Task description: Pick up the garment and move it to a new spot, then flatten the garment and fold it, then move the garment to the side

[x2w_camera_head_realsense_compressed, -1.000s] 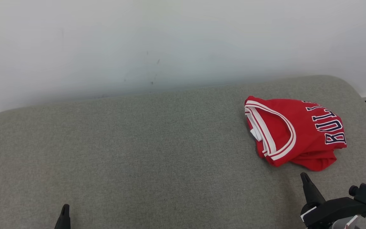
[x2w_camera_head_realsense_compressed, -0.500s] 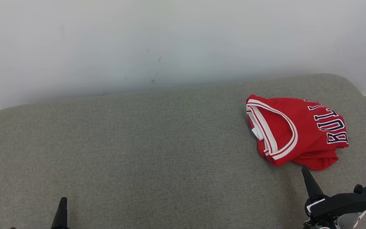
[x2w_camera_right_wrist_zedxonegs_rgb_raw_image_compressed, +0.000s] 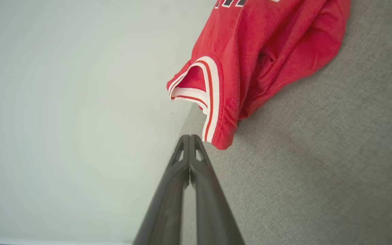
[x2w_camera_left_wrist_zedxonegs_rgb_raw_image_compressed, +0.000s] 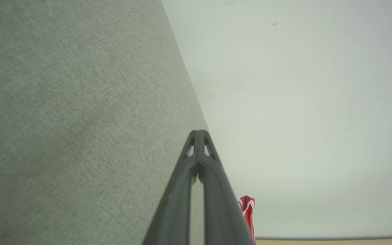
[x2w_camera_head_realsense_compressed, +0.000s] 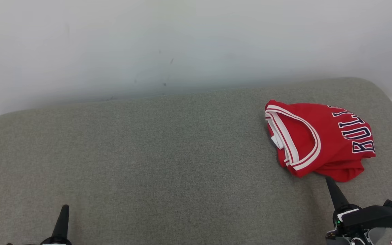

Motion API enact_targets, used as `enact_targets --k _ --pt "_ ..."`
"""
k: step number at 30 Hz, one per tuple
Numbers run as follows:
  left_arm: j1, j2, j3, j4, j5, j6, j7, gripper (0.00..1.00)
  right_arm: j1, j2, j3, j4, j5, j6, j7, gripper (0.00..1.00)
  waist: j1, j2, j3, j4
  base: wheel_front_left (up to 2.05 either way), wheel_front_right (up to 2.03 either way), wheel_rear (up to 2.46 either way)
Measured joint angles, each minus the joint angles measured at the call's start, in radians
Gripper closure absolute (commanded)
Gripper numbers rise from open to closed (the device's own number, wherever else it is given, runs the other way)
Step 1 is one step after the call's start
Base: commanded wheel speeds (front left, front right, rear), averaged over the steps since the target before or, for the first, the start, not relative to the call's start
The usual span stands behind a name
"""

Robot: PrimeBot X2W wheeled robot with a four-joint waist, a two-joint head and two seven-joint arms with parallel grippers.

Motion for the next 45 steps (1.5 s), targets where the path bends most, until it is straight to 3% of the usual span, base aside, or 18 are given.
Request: enact_targets --k 24,45 --pt "-0.061 -0.037 0.085 0.025 -0.307 -0.061 0.081 1.0 -0.024 0.072 -0.122 0.008 0.258 0.061 0.086 1.0 0.0 0.0 0.015 0.007 0.0 0.0 0.0" --pt "-0.071 -0.039 0.085 0.027 -0.312 -0.061 0.081 1.0 -0.033 0.074 -0.123 0.009 0.267 0.064 0.086 1.0 -0.0002 0.0 0.014 0.007 0.0 0.0 0.0"
